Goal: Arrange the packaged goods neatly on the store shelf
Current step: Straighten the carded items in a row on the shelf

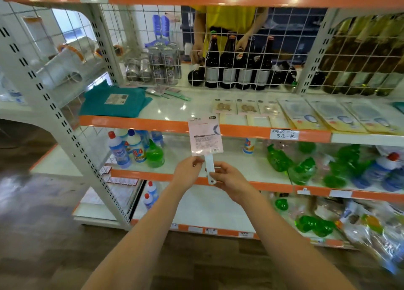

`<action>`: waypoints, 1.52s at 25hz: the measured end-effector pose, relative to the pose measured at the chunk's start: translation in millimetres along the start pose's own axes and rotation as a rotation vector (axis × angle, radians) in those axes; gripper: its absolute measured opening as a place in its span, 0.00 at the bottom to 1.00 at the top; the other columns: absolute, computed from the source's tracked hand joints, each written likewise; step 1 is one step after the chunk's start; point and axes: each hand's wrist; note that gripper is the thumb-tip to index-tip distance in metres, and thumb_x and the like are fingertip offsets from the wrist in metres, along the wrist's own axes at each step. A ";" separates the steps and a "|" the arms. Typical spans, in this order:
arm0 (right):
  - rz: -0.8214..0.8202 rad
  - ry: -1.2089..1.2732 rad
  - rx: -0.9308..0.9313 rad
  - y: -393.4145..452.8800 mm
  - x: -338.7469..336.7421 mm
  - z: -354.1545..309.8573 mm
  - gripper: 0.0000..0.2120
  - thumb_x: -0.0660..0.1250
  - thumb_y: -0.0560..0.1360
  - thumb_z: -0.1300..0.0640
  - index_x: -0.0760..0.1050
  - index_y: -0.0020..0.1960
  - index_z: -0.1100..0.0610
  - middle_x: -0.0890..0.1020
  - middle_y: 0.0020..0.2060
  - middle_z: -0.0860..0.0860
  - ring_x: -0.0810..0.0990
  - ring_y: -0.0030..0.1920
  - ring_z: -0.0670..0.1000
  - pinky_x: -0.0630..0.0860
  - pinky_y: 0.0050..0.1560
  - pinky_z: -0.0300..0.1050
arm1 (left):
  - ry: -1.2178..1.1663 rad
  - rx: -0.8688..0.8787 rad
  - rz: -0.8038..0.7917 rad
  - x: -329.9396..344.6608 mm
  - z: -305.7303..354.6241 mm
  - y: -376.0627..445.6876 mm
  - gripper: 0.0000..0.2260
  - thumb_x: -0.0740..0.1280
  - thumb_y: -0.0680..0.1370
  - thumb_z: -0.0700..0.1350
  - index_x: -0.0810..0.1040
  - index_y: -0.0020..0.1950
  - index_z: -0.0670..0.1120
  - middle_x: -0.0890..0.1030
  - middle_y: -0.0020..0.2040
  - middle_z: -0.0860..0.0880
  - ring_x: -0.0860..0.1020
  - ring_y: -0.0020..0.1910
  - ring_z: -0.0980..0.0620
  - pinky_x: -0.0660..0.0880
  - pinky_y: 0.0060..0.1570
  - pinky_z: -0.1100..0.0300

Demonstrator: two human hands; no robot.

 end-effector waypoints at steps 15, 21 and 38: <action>0.077 -0.149 0.057 -35.2 -6.0 39.8 0.12 0.66 0.76 0.64 0.75 0.56 0.52 0.80 0.55 0.53 0.80 0.55 0.54 0.78 0.58 0.50 | -0.824 -0.310 0.010 2.1 3.0 -13.3 0.11 0.57 0.82 0.49 0.76 0.55 0.47 0.82 0.52 0.45 0.80 0.52 0.47 0.77 0.54 0.51; 0.045 -0.206 0.064 -44.6 -7.4 45.2 0.15 0.65 0.76 0.65 0.73 0.61 0.55 0.80 0.51 0.52 0.80 0.53 0.54 0.79 0.54 0.46 | -0.934 -0.268 -0.013 6.3 4.2 -22.6 0.07 0.59 0.82 0.44 0.76 0.54 0.46 0.82 0.49 0.47 0.80 0.47 0.49 0.77 0.50 0.51; 0.085 -0.509 0.166 -56.5 11.0 49.7 0.21 0.64 0.78 0.60 0.67 0.70 0.58 0.79 0.58 0.56 0.81 0.51 0.52 0.79 0.52 0.44 | -0.781 -0.452 0.064 30.5 -4.0 -38.3 0.14 0.56 0.82 0.44 0.75 0.63 0.40 0.80 0.56 0.43 0.79 0.51 0.47 0.77 0.46 0.58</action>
Point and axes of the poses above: each hand's wrist, its own y-axis towards the middle knuckle, its own x-axis out of the palm, z = x × y
